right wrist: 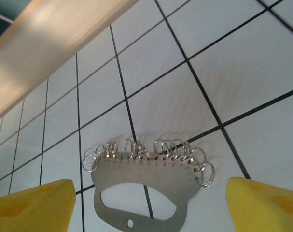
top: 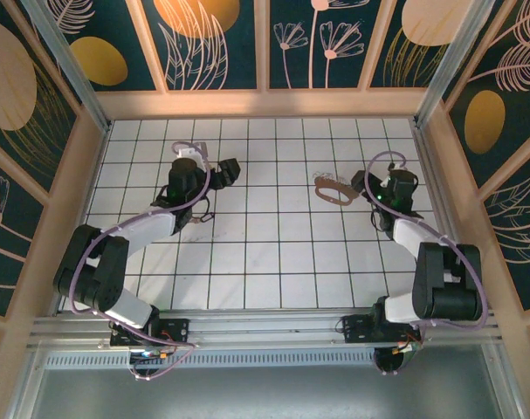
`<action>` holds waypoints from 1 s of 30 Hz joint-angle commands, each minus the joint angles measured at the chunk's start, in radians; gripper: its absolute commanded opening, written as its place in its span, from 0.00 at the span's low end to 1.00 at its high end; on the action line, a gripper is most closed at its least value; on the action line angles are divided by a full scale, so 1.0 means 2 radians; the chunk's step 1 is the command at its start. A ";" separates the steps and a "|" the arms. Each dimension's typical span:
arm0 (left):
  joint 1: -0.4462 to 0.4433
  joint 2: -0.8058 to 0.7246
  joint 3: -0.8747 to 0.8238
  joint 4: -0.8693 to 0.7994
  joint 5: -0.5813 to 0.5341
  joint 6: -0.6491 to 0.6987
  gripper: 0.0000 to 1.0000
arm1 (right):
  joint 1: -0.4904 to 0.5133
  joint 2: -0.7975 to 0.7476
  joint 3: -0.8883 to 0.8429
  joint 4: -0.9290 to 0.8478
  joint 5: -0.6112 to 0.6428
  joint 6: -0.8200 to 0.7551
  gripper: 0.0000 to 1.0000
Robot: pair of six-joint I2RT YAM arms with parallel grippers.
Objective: Put the keys on the keyring
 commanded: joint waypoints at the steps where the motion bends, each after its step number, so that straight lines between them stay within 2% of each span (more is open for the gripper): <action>1: -0.002 0.005 0.019 -0.003 -0.004 -0.001 0.97 | 0.012 0.021 0.035 -0.021 -0.003 0.010 0.80; 8: -0.003 0.004 0.037 -0.034 -0.022 0.016 0.97 | 0.055 0.088 0.100 -0.044 -0.013 0.007 0.76; 14: -0.003 0.001 0.060 -0.072 -0.074 0.009 0.97 | 0.098 0.168 0.164 -0.074 -0.016 0.008 0.74; 22: -0.003 -0.020 0.059 -0.074 -0.071 0.002 0.98 | 0.136 0.227 0.195 -0.085 -0.017 0.013 0.73; 30: -0.003 -0.027 0.052 -0.073 -0.069 0.002 0.98 | 0.147 0.252 0.218 -0.093 -0.010 0.015 0.72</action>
